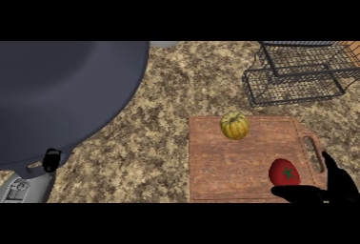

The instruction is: Pick the tomato from the cutting board and place it in the tiered basket

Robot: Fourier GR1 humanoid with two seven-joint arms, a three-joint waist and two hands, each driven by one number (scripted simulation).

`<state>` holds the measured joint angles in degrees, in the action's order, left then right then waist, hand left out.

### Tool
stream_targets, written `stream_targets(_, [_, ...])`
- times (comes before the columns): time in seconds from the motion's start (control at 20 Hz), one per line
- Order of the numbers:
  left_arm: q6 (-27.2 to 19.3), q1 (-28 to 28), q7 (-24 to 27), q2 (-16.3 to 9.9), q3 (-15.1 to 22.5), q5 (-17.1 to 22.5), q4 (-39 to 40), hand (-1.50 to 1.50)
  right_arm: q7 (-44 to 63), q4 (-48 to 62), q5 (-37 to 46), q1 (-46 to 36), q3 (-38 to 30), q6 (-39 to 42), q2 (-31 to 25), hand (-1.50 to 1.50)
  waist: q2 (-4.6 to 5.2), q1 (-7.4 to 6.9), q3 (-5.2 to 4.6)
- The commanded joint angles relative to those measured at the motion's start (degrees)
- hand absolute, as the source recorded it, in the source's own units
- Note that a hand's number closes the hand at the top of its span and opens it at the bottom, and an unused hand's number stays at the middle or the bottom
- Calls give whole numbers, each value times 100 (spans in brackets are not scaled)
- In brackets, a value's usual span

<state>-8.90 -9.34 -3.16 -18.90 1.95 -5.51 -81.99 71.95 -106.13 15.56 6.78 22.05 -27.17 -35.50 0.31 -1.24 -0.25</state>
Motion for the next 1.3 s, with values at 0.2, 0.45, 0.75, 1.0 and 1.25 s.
stream_targets(0.2, [-88, 216, -110, 162, 98, -115, -265, 0, 1330, 580, 79, -737, -72, 328, 555, -150, -29, 19, 15])
stream_targets(0.45, [-36, 54, -124, 69, -61, -97, -108, 0, 893, 785, -319, -906, 262, 812, 888, 150, -20, 38, 21])
stream_targets(0.75, [33, 204, 47, 52, -100, -99, -148, 0, 1247, 851, 293, -1117, 677, 920, 750, 150, -32, 55, 15])
stream_targets(1.0, [42, 264, -226, 85, -108, -75, -495, 0, 1180, 416, 256, -985, 109, 688, 874, 150, -52, 100, 19])
stream_targets(1.25, [162, 257, 85, -62, -306, -7, -223, 0, 1325, 92, 934, -1229, -489, 494, 951, 150, -55, 153, 2])
